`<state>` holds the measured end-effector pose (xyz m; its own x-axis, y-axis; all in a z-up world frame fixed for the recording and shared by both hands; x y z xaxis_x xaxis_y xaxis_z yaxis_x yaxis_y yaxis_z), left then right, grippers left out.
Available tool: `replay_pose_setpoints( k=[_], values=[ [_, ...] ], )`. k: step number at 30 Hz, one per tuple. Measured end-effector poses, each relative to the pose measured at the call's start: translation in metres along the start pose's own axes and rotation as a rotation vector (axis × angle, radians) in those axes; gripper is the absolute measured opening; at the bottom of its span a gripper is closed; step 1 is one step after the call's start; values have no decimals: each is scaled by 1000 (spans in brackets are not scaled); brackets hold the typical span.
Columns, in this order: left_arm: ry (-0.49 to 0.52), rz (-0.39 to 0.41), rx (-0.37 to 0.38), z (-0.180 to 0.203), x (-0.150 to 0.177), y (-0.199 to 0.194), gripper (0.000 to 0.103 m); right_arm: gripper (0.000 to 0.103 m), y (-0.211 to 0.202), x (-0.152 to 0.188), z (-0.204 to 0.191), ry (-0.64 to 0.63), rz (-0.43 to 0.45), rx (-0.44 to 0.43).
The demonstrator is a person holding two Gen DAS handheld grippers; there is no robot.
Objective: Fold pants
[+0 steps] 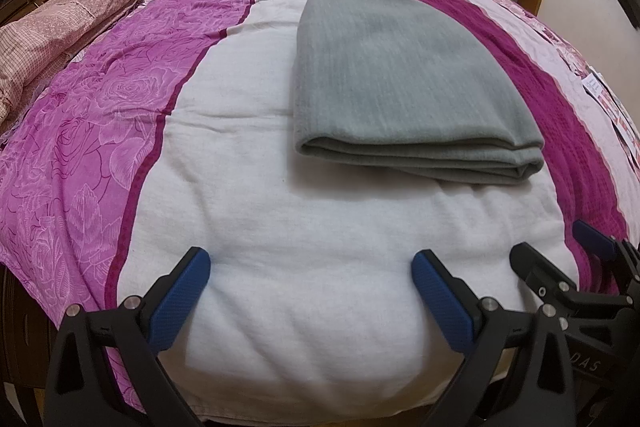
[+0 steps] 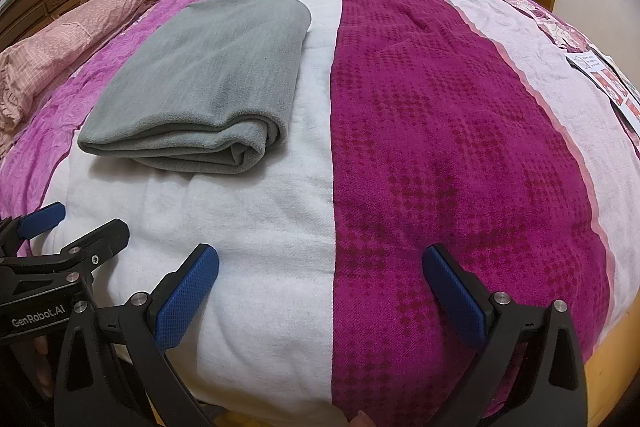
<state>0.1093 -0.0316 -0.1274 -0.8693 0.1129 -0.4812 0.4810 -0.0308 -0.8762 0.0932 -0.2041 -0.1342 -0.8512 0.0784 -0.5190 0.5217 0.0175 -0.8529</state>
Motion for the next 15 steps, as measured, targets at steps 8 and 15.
replay_pose_setpoints(
  k=[8,15],
  values=[
    [0,-1,0,0,0,0,103,99,1,0,0,0,0,1],
    [-20,2,20,-1,-1,-5,103,99,-5,-3,-2,7,-3,1]
  ],
)
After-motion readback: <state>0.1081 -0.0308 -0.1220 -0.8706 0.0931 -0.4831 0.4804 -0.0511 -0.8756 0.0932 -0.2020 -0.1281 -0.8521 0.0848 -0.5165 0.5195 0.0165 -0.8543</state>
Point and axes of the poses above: each gripper's, at about its wrist camera, not at the fingertips, and y roughly the way its jaws point, z to its right, x to its underside, the point moved 8 cm from there along y, roughly the way its jaws point, and after that the axes turned 4 degrees about -z, right-handed, at the moved point
